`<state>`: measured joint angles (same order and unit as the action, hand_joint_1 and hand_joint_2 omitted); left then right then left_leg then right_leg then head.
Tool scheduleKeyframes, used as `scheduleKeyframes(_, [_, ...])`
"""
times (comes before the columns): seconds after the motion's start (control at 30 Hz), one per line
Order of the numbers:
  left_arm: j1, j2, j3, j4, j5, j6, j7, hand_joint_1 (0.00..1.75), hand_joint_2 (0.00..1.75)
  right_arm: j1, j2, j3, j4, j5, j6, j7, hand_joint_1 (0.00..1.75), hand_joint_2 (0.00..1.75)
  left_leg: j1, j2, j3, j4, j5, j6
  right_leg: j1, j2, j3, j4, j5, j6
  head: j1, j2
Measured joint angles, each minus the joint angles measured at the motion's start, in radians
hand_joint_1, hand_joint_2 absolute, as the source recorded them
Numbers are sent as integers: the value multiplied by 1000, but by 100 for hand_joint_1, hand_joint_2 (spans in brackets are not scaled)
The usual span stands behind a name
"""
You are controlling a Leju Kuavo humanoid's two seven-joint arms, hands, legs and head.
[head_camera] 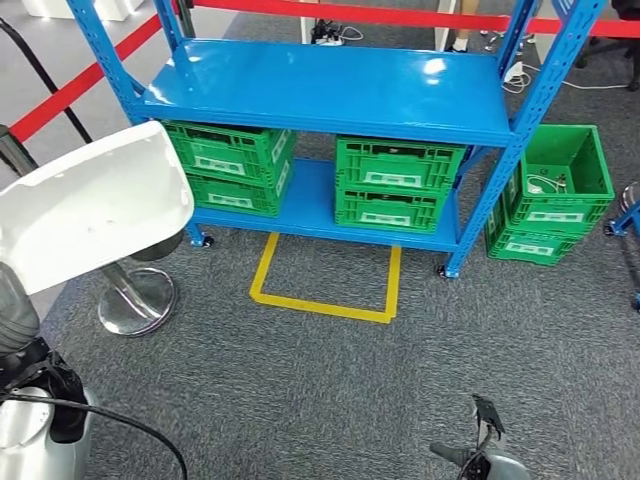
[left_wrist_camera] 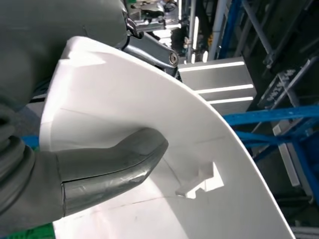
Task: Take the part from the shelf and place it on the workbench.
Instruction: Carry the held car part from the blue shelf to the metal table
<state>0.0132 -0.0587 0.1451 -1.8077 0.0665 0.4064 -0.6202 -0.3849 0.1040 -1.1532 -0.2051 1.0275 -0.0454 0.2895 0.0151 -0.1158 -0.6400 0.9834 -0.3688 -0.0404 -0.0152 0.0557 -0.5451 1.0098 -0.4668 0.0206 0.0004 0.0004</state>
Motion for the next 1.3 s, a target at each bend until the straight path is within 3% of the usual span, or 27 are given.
scheduleKeyframes(0.03, [-1, 1, 0, 0, -2, -1, 2, 175, 175, -1, 1, 1, 0, -2, 0, -1, 0, 175, -2, 24, -15, 31, -23, -4, 0, -14, -1, -3, 4, -8, -4, 0])
scheduleKeyframes(0.1, [-4, 1, 0, 2, -4, -4, 4, 175, 175, 1, 1, 3, 0, -9, 1, -7, 0, 175, -4, 83, -69, 157, -95, -8, 4, -41, -6, -4, 9, -17, -12, 0])
scheduleKeyframes(0.17, [-2, 1, -1, 6, -4, -7, 7, 175, 175, 5, 1, 2, 0, -23, 8, -18, 0, 175, -4, 103, -113, 271, -139, -10, 9, -70, -12, -4, 12, -20, -13, 0])
scheduleKeyframes(0.2, [-1, 1, -1, 8, -4, -8, 8, 175, 175, 6, 1, 1, 0, -37, 14, -28, 0, 175, -4, 106, -110, 281, -136, -9, 10, -84, -14, -4, 12, -20, -13, 0])
scheduleKeyframes(0.27, [2, 1, 0, 9, -3, -10, 7, 175, 175, 5, 2, -10, 0, -92, 39, -65, 0, 175, -7, 123, -44, 181, -86, -3, 13, -113, -14, -3, 13, -19, -13, 0])
scheduleKeyframes(0.33, [5, 1, 2, 8, 2, -10, 1, 175, 175, 3, 3, -40, 0, -181, 88, -115, 0, 175, -18, 177, 35, 45, -46, 9, 19, -137, -12, -1, 10, -14, -13, 0])
scheduleKeyframes(0.4, [12, 1, 4, 8, 9, -11, -8, 175, 175, 4, 4, -83, 0, -274, 161, -147, 0, 175, -26, 199, 59, -5, -40, 23, 25, -159, -10, -1, 9, -5, -13, 0])
scheduleKeyframes(0.47, [25, 0, 12, 6, 14, -6, -20, 175, 175, 11, 8, -124, 0, -333, 234, -165, 0, 175, -25, 171, 54, -7, -34, 35, 24, -176, -9, -2, 5, 5, -14, 0])
scheduleKeyframes(0.53, [68, -3, 36, -21, 32, 16, -44, 175, 175, 57, 21, -153, 0, -350, 337, -226, 0, 175, -18, 149, 54, -10, -31, 44, 22, -138, -22, 35, -28, 17, -10, 0])
scheduleKeyframes(0.6, [146, -16, 83, -77, 61, 14, -69, 175, 175, 153, 36, -169, -2, -351, 453, -311, 0, 175, -13, 125, 55, -11, -33, 51, 19, -79, -64, 147, -95, 26, -5, 0])
scheduleKeyframes(0.67, [207, -40, 147, -124, 74, -29, -78, 175, 175, 257, 47, -185, -6, -364, 506, -344, 0, 175, -13, 90, 54, -11, -34, 54, 15, -62, -115, 265, -143, 29, -5, 0])
scheduleKeyframes(0.7, [223, -55, 177, -137, 70, -53, -78, 175, 175, 291, 52, -196, -8, -375, 513, -341, 0, 175, -12, 72, 53, -10, -34, 54, 13, -60, -124, 281, -141, 29, -5, 0])
scheduleKeyframes(0.73, [232, -69, 201, -147, 62, -72, -79, 175, 175, 312, 55, -208, -10, -386, 515, -334, 0, 175, -12, 57, 53, -10, -33, 53, 12, -57, -116, 258, -120, 30, -5, 0])
scheduleKeyframes(0.77, [237, -81, 219, -154, 55, -85, -79, 175, 175, 318, 57, -219, -12, -396, 514, -326, 0, 175, -10, 46, 53, -9, -32, 51, 11, -50, -91, 201, -85, 29, -5, 0])
scheduleKeyframes(0.83, [244, -98, 240, -166, 44, -90, -80, 175, 175, 313, 57, -235, -15, -405, 512, -315, 0, 175, -9, 32, 54, -7, -32, 43, 6, -10, -26, 63, -29, 25, -5, 0])
scheduleKeyframes(0.9, [246, -108, 254, -176, 40, -88, -80, 175, 175, 312, 57, -247, -18, -408, 510, -310, 0, 175, -5, 19, 54, -8, -30, 30, 8, 17, 6, -1, -15, 16, -7, 0])
scheduleKeyframes(0.97, [251, -115, 266, -185, 40, -85, -81, 175, 175, 314, 58, -256, -20, -413, 508, -309, 0, 175, 0, 6, 52, -13, -23, 14, 13, 3, 15, -11, -9, 2, -7, 0])
scheduleKeyframes(1.03, [257, -119, 274, -193, 42, -82, -81, 175, 175, 315, 57, -264, -22, -416, 501, -303, 0, 175, 0, 32, 40, 8, -41, 5, 11, -16, 23, -25, 3, -14, -9, 0])
scheduleKeyframes(1.07, [257, -120, 275, -196, 43, -79, -81, 175, 175, 316, 57, -268, -22, -415, 494, -297, 0, 175, -1, 55, 23, 48, -69, 2, 9, -27, 23, -31, 9, -19, -11, 0])
scheduleKeyframes(1.1, [256, -121, 276, -198, 43, -77, -81, 175, 175, 317, 55, -270, -22, -412, 485, -290, 0, 175, -2, 80, -2, 105, -107, -1, 9, -38, 22, -33, 12, -22, -13, 0])
scheduleKeyframes(1.17, [255, -121, 275, -200, 44, -70, -81, 175, 175, 320, 52, -272, -22, -406, 470, -278, 0, 175, 2, 100, -53, 229, -169, -8, 9, -63, 17, -33, 14, -21, -14, 0])
scheduleKeyframes(1.2, [255, -121, 274, -200, 44, -67, -81, 175, 175, 320, 51, -272, -22, -403, 467, -275, 0, 175, 5, 103, -61, 258, -176, -12, 8, -75, 15, -33, 15, -20, -15, 0])
scheduleKeyframes(1.23, [256, -121, 274, -200, 45, -63, -81, 175, 175, 320, 50, -272, -22, -400, 465, -274, 0, 175, 9, 105, -51, 251, -166, -15, 6, -85, 13, -32, 16, -17, -15, 0])
scheduleKeyframes(1.3, [255, -121, 274, -204, 44, -57, -81, 175, 175, 317, 48, -272, -22, -393, 464, -275, 0, 175, 17, 122, 25, 135, -111, -24, 2, -102, 10, -28, 17, -6, -15, 0])
